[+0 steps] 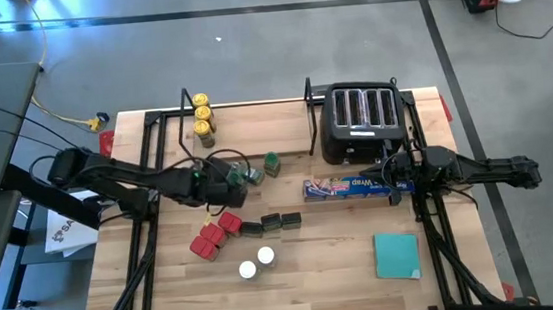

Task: Shelf spices
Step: Put the left green seasoning bottle on the shelf

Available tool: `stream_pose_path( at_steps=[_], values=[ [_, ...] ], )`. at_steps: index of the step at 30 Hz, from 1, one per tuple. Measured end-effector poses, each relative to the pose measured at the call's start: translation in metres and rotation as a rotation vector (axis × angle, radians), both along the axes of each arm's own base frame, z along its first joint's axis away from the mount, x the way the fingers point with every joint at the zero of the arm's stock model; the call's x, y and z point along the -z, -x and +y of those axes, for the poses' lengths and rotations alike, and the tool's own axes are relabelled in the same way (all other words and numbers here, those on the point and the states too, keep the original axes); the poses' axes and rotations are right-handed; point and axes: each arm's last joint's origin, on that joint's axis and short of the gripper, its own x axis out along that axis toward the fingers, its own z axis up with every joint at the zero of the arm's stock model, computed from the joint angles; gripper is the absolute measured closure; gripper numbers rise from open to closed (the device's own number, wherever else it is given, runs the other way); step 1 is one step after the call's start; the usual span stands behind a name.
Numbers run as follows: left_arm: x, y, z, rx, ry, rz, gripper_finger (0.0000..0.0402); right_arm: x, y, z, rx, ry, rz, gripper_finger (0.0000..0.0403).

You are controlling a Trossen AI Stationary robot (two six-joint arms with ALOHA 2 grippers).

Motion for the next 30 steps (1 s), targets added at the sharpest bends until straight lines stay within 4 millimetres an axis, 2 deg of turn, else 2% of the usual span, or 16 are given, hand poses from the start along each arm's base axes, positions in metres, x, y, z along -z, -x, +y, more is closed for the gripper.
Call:
stream_pose_path(
  at_steps=[10, 22, 26, 30],
  values=[
    [0.011, 0.002, 0.000, 0.110, -0.119, 0.053, 0.0080, 0.000, 0.000, 0.000, 0.000, 0.000, 0.000, 0.0403],
    [0.022, -0.005, 0.016, 0.219, -0.091, 0.049, 0.0084, 0.000, 0.000, 0.000, 0.000, 0.000, -0.001, 0.0403],
    [0.022, -0.007, 0.021, 0.241, -0.063, 0.036, 0.0112, 0.000, 0.000, 0.000, 0.000, 0.000, -0.001, 0.0403],
    [0.023, -0.007, 0.025, 0.254, -0.032, 0.042, 0.0166, 0.000, 0.000, 0.000, 0.000, 0.000, 0.000, 0.0403]
  ],
)
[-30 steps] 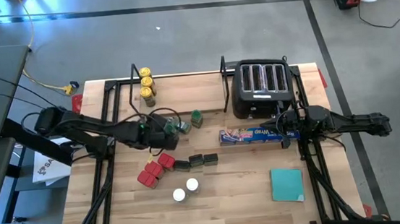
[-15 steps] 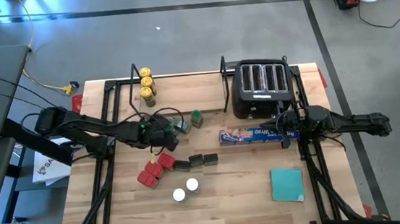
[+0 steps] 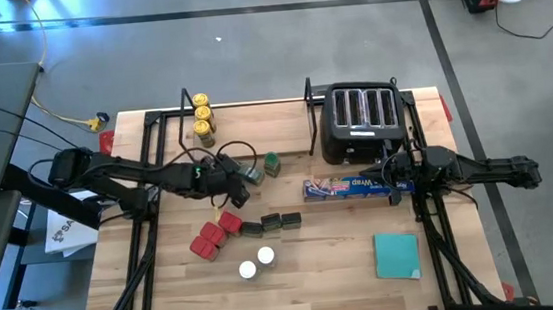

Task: Shelf spices
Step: Put the left green seasoning bottle on the shelf

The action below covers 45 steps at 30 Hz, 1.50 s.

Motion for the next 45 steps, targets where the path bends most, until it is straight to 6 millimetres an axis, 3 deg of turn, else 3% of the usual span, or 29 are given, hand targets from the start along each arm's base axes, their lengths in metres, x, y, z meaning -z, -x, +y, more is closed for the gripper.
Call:
stream_pose_path(
  at_steps=[3, 7, 14, 19, 23, 29, 34, 39, 45],
  values=[
    [-0.001, -0.001, 0.002, 0.027, 0.030, 0.003, 0.0210, 0.000, 0.000, 0.000, 0.000, 0.000, 0.000, 0.0403],
    [-0.010, -0.006, 0.002, 0.100, 0.053, 0.014, 0.0211, 0.000, 0.000, 0.000, 0.000, 0.000, 0.000, 0.0403],
    [-0.068, -0.025, 0.003, 0.322, 0.075, -0.040, 0.0211, 0.000, 0.000, 0.000, 0.000, 0.000, 0.000, 0.0403],
    [-0.114, -0.035, 0.035, 0.457, -0.050, -0.076, 0.0211, 0.000, 0.000, 0.000, 0.000, 0.000, 0.000, 0.0403],
    [-0.130, -0.038, 0.078, 0.526, -0.097, -0.083, 0.0211, 0.000, 0.000, 0.000, 0.000, 0.000, 0.000, 0.0403],
    [-0.115, -0.027, 0.146, 0.525, -0.078, 0.028, 0.0211, 0.000, 0.000, 0.000, 0.000, 0.000, 0.000, 0.0403],
    [-0.097, -0.010, 0.190, 0.480, -0.066, 0.122, 0.0211, 0.000, 0.000, 0.000, 0.000, 0.000, 0.000, 0.0403],
    [-0.085, 0.003, 0.217, 0.448, -0.045, 0.152, 0.0211, 0.000, 0.000, 0.000, 0.000, 0.000, 0.000, 0.0403],
    [-0.069, 0.008, 0.234, 0.421, -0.005, 0.189, 0.0205, 0.000, 0.000, 0.000, 0.000, 0.000, 0.000, 0.0403]
  ],
)
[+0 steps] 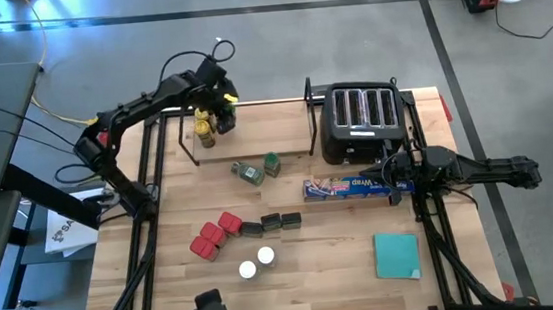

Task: Shelf spices
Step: Put the left green seasoning bottle on the shelf

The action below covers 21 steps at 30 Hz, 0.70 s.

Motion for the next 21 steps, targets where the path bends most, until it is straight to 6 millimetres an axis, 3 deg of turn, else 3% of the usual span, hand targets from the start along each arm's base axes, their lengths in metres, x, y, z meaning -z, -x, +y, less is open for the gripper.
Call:
stream_pose_path(
  at_steps=[7, 21],
  values=[
    [0.0116, -0.0032, 0.0055, 0.004, -0.004, 0.043, 0.0148, 0.0000, 0.0000, 0.0000, 0.000, 0.000, 0.000, 0.0403],
    [0.0035, 0.0014, 0.0060, 0.067, -0.152, 0.148, 0.0139, 0.0000, 0.0000, 0.0000, 0.000, 0.000, 0.000, 0.0403]
  ],
)
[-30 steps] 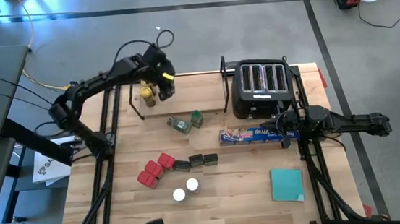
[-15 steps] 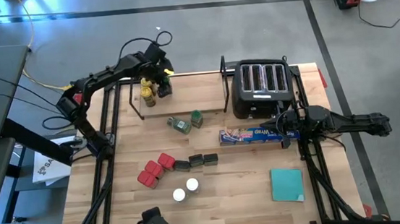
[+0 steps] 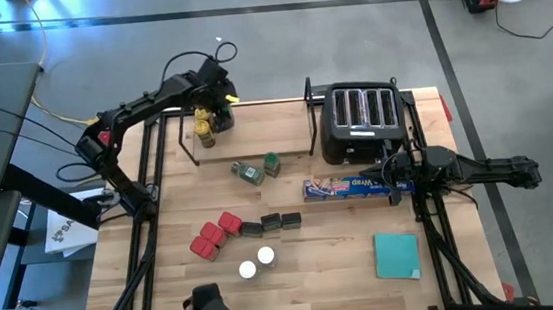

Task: Shelf spices
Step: Put the left green seasoning bottle on the shelf, then put the right green seasoning bottle on the shelf aligned with the other green seasoning bottle

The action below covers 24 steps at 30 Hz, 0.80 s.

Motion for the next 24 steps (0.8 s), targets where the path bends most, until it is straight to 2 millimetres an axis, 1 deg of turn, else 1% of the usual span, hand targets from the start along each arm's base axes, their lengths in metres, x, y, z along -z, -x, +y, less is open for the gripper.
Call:
stream_pose_path(
  at_steps=[6, 16, 19, 24],
  values=[
    [-0.002, -0.001, 0.004, 0.013, -0.092, 0.048, 0.0138, 0.000, 0.000, 0.000, 0.000, 0.000, 0.000, 0.0403],
    [-0.004, 0.000, 0.005, -0.030, -0.154, 0.095, 0.0137, 0.000, 0.000, 0.000, 0.000, 0.000, 0.000, 0.0403],
    [-0.010, 0.001, 0.002, -0.037, -0.166, 0.080, 0.0137, 0.000, 0.000, 0.000, 0.000, 0.000, 0.000, 0.0403],
    [-0.027, 0.007, -0.006, -0.056, -0.179, 0.014, 0.0137, 0.000, 0.000, 0.000, 0.000, 0.000, 0.000, 0.0403]
  ],
)
